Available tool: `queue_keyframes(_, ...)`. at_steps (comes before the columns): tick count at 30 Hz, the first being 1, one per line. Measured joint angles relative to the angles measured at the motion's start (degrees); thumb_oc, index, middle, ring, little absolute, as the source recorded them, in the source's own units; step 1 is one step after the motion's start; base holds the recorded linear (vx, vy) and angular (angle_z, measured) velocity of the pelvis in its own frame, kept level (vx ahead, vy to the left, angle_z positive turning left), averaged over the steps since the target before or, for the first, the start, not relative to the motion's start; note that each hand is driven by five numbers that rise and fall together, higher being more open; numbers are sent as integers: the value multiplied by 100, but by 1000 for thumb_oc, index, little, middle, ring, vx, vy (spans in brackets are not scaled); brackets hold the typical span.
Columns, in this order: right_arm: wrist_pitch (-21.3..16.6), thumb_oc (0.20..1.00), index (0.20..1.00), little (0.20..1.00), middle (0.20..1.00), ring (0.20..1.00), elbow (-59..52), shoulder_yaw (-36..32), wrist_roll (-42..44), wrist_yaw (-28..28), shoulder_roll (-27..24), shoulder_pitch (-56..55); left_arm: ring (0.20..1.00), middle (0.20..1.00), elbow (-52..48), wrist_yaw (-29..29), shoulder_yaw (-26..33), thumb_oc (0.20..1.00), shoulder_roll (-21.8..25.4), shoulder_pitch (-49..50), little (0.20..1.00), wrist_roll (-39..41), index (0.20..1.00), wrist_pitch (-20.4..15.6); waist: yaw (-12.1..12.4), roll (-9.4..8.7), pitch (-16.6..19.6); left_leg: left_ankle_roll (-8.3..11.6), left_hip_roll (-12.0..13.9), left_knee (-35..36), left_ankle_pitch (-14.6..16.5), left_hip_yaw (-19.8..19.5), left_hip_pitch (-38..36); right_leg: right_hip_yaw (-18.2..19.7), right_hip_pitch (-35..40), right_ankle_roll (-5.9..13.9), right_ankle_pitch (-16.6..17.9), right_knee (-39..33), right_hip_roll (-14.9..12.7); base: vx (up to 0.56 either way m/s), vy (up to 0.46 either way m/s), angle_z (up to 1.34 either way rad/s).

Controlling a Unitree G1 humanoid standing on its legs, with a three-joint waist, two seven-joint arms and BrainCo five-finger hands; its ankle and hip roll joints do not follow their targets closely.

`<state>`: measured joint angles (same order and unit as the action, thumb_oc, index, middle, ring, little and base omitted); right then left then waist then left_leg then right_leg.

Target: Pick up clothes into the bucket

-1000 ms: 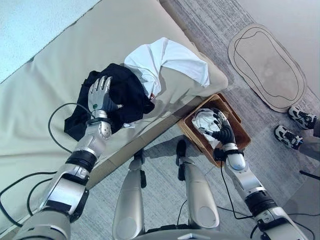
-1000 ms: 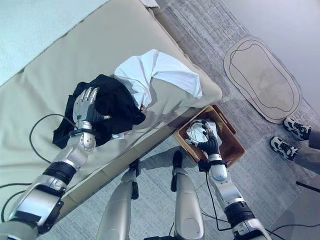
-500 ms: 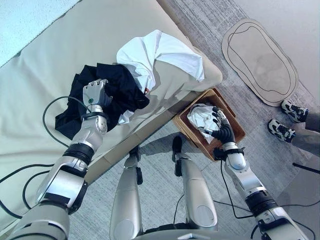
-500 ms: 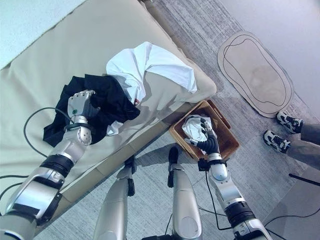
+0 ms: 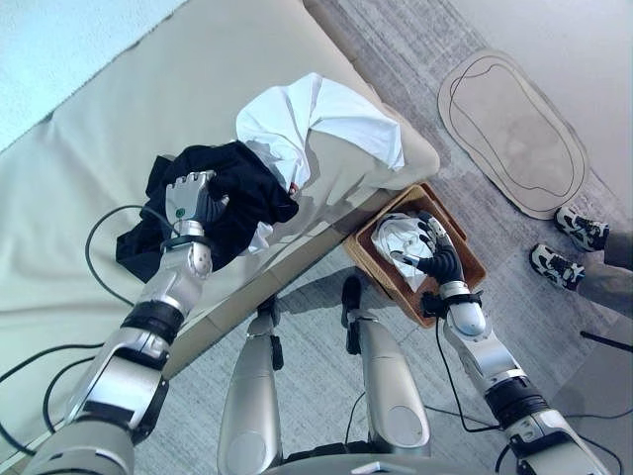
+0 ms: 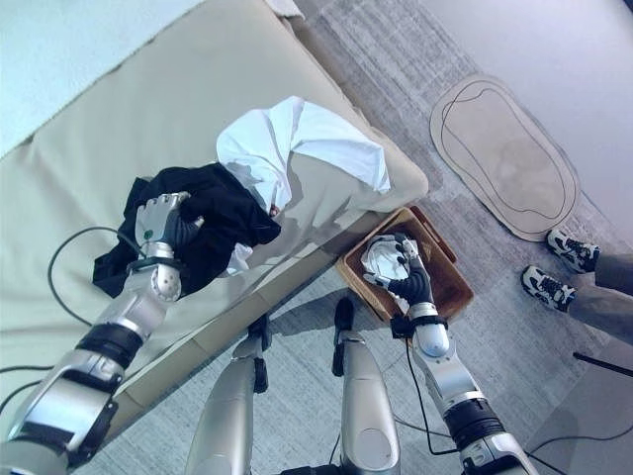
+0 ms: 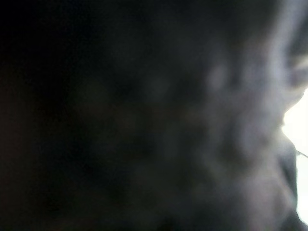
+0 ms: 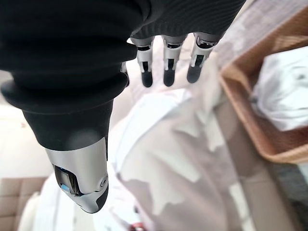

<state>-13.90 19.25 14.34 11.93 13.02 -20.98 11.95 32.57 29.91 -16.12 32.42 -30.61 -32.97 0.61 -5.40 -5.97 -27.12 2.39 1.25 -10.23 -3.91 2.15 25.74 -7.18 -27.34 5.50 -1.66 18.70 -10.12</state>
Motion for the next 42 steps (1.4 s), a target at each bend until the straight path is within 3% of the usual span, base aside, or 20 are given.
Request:
queue_keyframes(4,2,1000,1000,1000,1000,1000,-9,-159,-2,-1,8,-136,200,200,-1421,-196,546,200,19,839,200,12,200,-289,161,31,49,-14,-3,281,32,-17,-379,-33,314,3,-14,-119,-1,82,-17,3)
queue_keyframes(9,17,1000,1000,1000,1000,1000,-7,-483,-5,-70,17,-410,200,200,-2600,-586,1173,200,113,1573,200,311,200,-666,359,267,356,-25,-17,572,-34,-112,-831,-209,833,15,-32,-378,-11,101,-29,13)
queue_keyframes(11,18,1000,1000,1000,1000,1000,-1,-541,-5,-116,1,-541,200,200,-2702,-684,1245,200,148,1674,200,496,200,-807,367,408,667,-24,-30,627,-30,-175,-863,-281,932,17,-35,-481,-14,77,-33,13)
queue_keyframes(15,21,1000,1000,1000,1000,1000,52,-562,-5,-218,-2,-551,200,200,-2990,-941,1341,200,197,1719,200,810,200,-952,477,533,816,-17,-31,784,-64,-225,-1256,-385,1411,45,-29,-739,10,80,-40,8)
queue_keyframes(23,61,1000,1000,1000,1000,1000,168,-555,-57,-460,12,-666,200,200,-3840,-1330,1402,200,253,1691,200,1381,200,-1253,480,563,1291,-5,-44,997,-60,-386,-1690,-599,2090,104,11,-1258,64,76,-34,12)
queue_keyframes(31,96,1000,1000,1000,1000,1000,106,-430,-175,-770,-4,-641,200,200,-4106,-1552,1356,200,409,1190,200,1678,200,-1390,483,570,1685,10,-48,1179,-50,-397,-2047,-678,2594,145,109,-1703,112,67,-18,3)
queue_keyframes(35,160,1000,1000,1000,1000,1000,-110,-124,-104,-1140,-72,-582,200,200,-4119,-1761,987,200,452,720,200,2419,200,-1513,484,570,1799,11,-61,1231,-50,-416,-2158,-722,2751,158,138,-1820,112,51,-13,3)
queue_keyframes(42,226,1000,1000,1000,1000,1000,-130,603,193,-1448,193,128,200,200,-4114,-2387,2,200,-76,465,200,3791,200,-1620,477,627,2012,15,-64,1356,-53,-380,-2420,-726,3077,158,252,-2122,142,18,-4,-2)
